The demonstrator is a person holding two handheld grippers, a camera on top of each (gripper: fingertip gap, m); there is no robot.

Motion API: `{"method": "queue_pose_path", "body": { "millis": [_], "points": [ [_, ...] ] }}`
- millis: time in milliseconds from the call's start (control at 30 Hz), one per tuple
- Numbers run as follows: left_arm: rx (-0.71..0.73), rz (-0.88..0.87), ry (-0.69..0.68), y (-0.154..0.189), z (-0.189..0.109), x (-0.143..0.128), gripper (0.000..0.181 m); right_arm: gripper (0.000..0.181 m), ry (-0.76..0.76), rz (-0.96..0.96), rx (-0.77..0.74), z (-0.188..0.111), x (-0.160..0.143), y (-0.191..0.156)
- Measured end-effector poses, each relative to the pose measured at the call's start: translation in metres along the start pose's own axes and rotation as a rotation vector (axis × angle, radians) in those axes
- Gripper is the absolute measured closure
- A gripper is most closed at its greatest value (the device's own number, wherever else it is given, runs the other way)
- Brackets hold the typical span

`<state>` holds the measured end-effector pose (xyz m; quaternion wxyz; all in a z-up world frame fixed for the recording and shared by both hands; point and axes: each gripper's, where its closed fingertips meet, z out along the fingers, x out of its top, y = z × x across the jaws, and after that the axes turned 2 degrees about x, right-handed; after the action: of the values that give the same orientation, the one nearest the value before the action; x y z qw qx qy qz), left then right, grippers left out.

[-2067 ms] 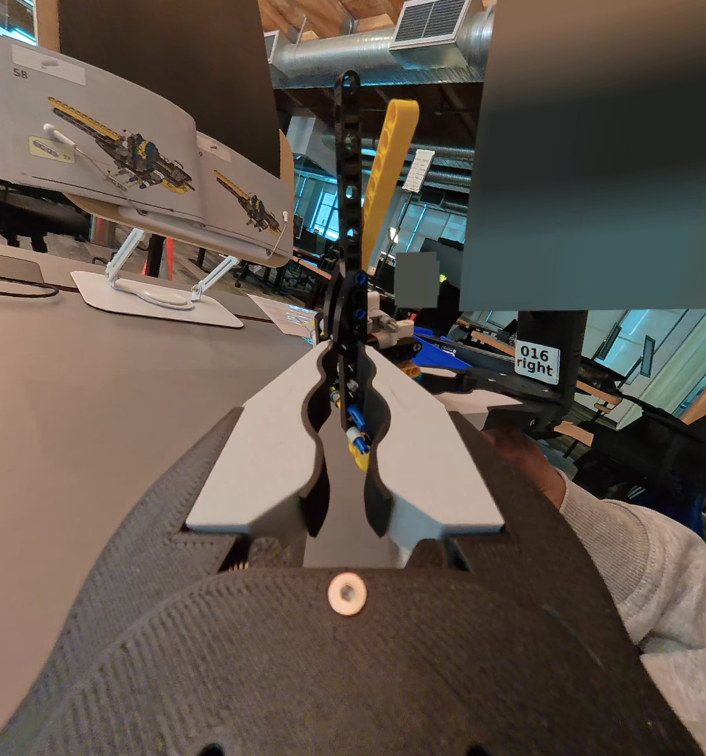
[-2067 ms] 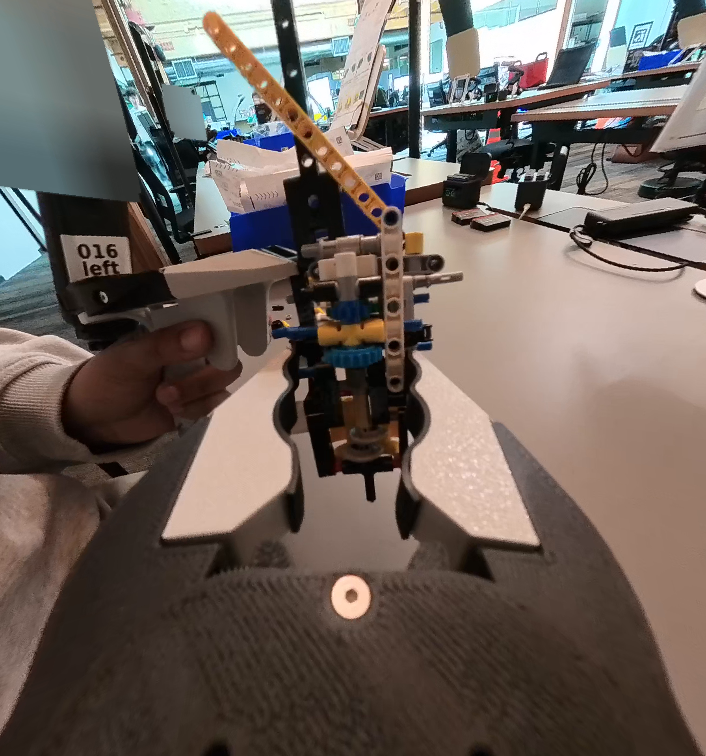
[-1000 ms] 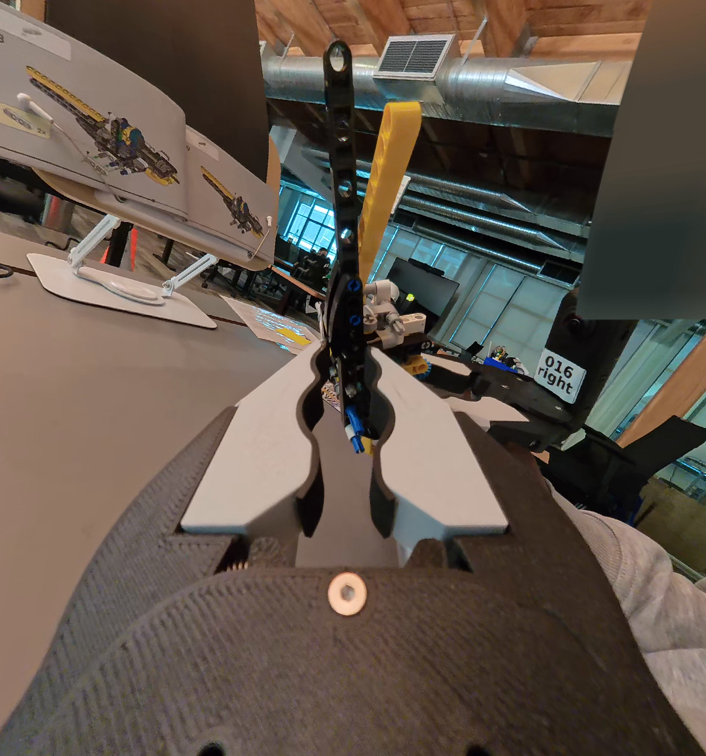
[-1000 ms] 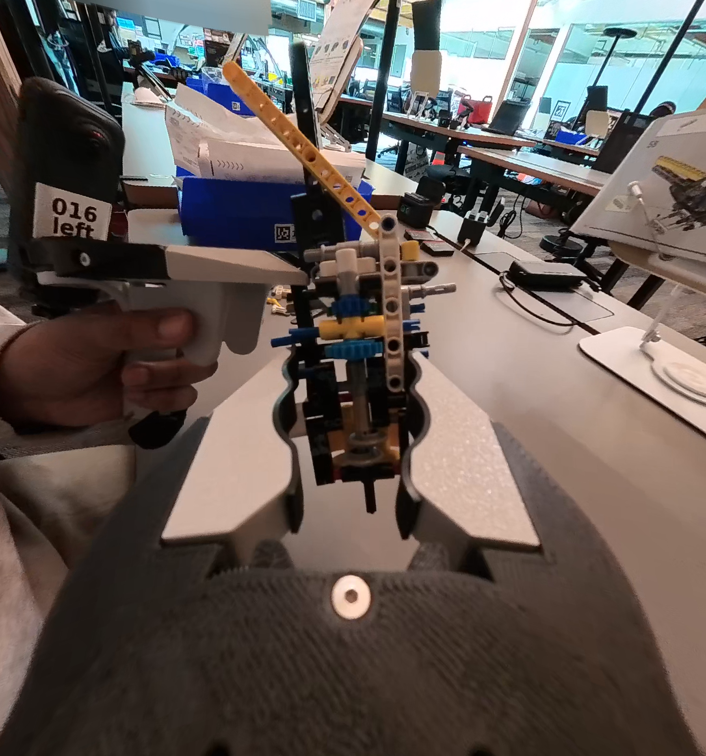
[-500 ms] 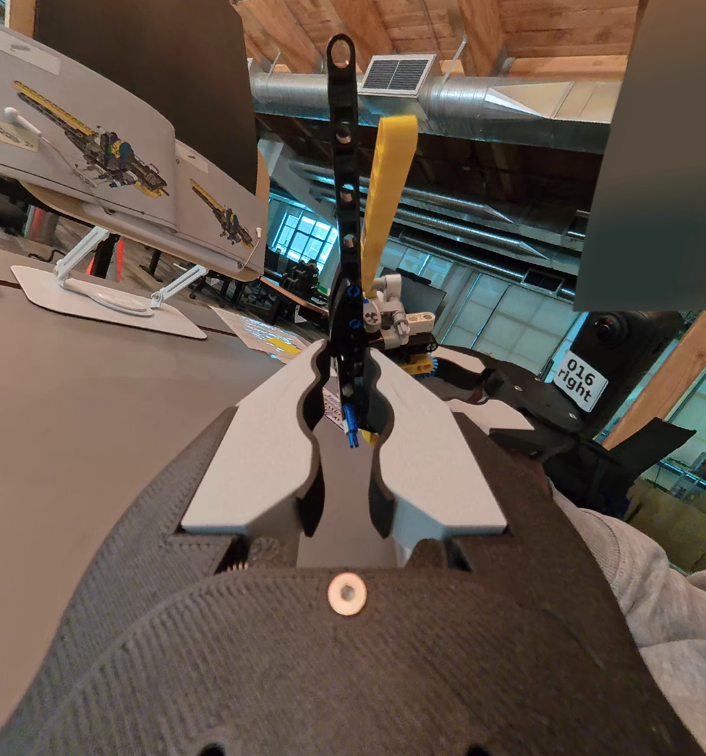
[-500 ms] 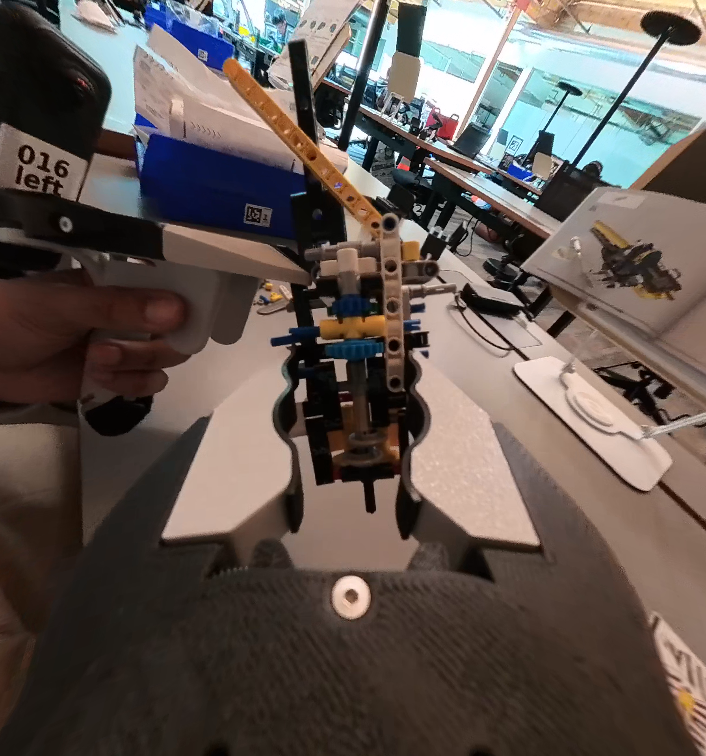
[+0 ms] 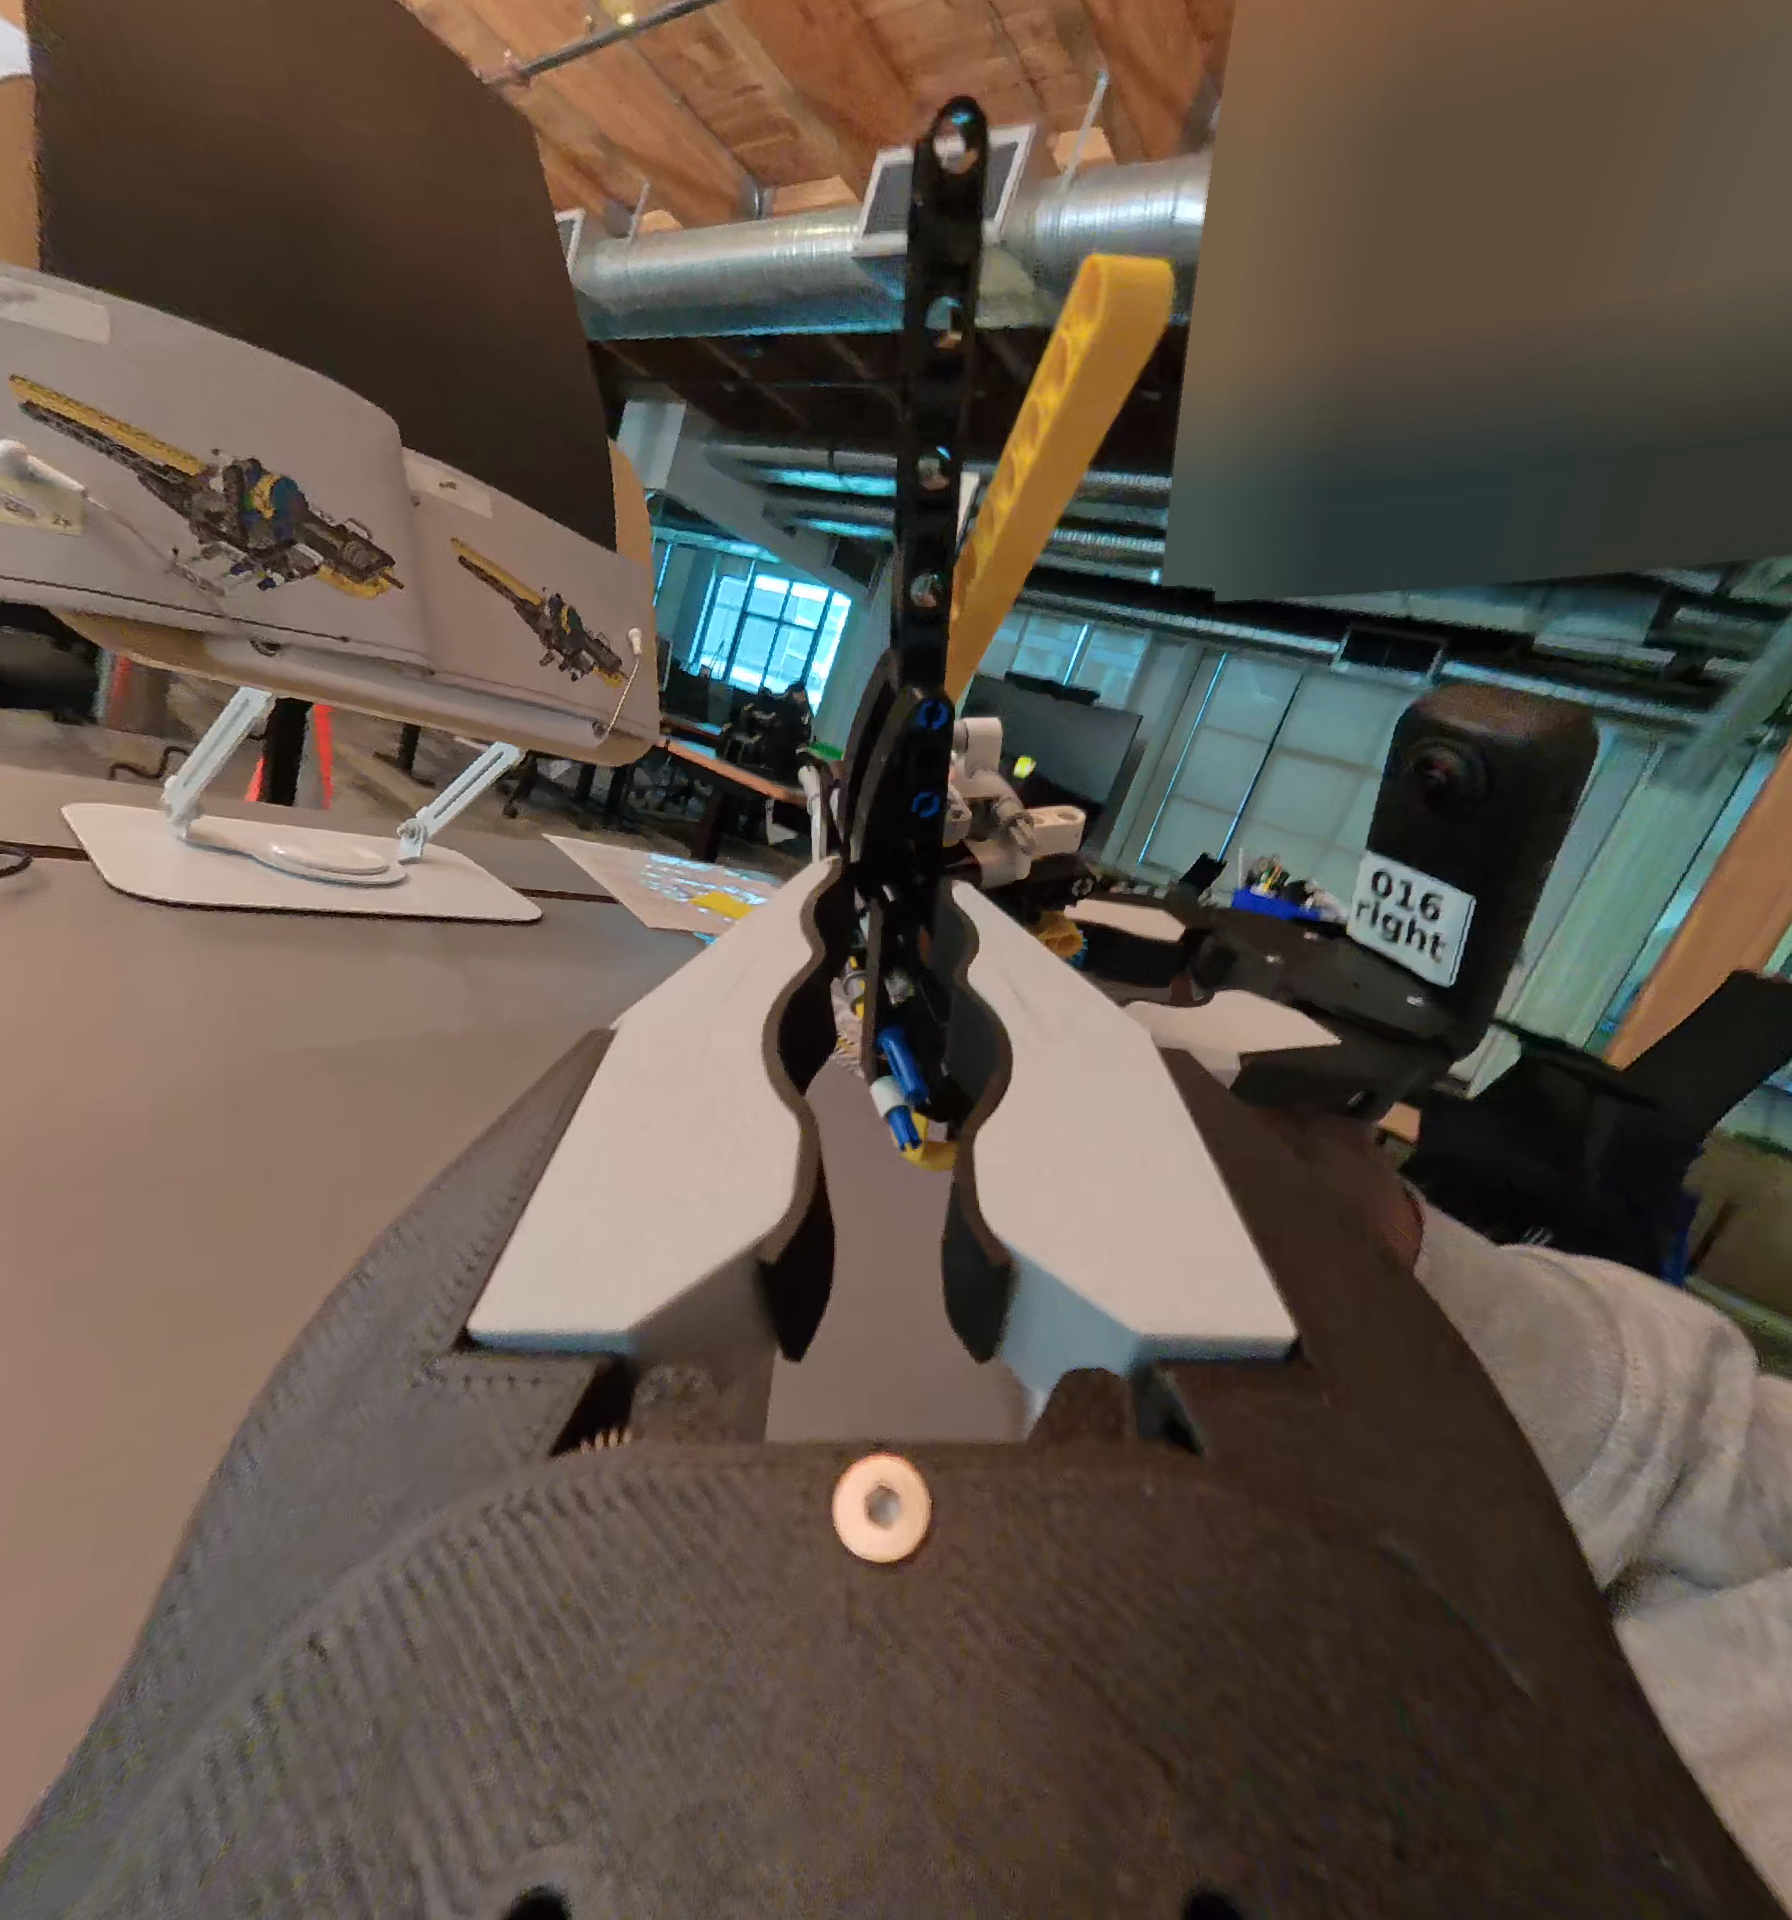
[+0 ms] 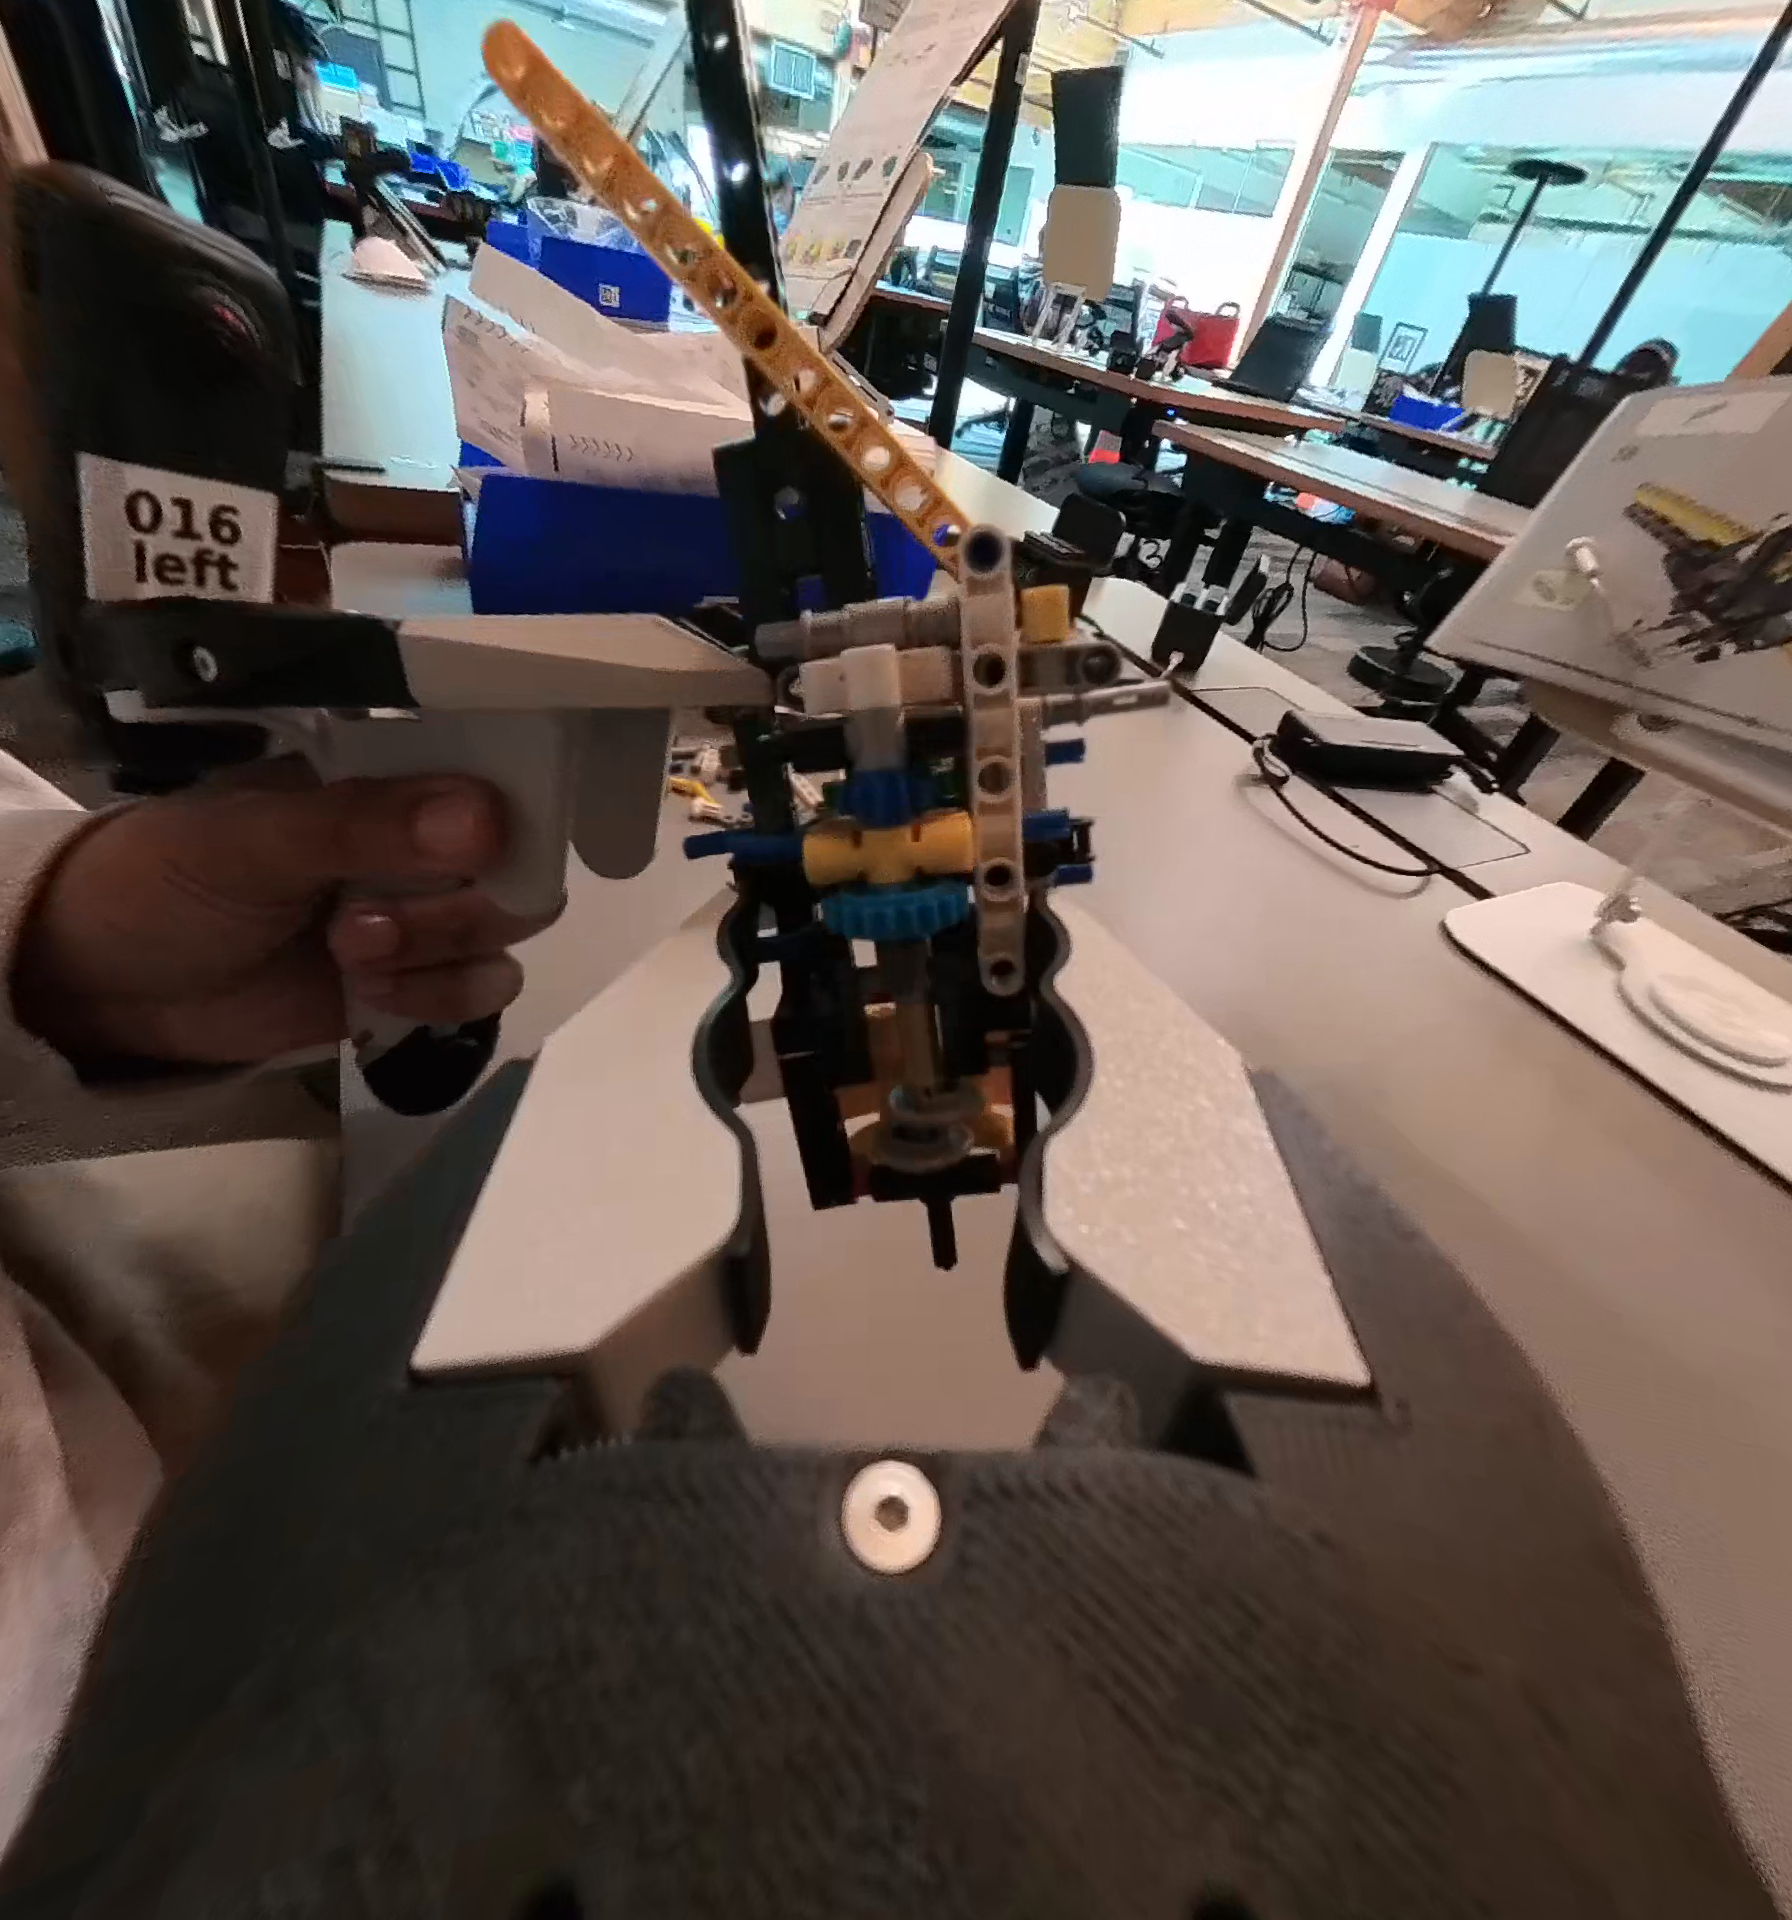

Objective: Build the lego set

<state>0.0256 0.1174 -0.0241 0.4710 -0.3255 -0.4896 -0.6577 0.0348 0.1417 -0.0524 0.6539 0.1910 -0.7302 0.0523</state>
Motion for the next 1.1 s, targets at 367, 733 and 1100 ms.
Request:
{"method": "queue_pose_path", "body": {
  "millis": [367, 733, 1100],
  "points": [
    [-0.089, -0.084, 0.021, 0.004, 0.001, 0.005, 0.149, 0.131, 0.075, 0.194, 0.069, -0.002, 0.002, 0.004],
    [-0.35, -0.33, 0.015, 0.025, -0.002, 0.014, 0.117, 0.132, 0.435, 0.668, 0.62, -0.033, 0.017, -0.02],
    [-0.38, -0.268, 0.0, 0.051, -0.003, 0.005, 0.127, 0.131, 0.413, 0.63, 0.77, -0.031, 0.013, -0.044]
  ]
}}
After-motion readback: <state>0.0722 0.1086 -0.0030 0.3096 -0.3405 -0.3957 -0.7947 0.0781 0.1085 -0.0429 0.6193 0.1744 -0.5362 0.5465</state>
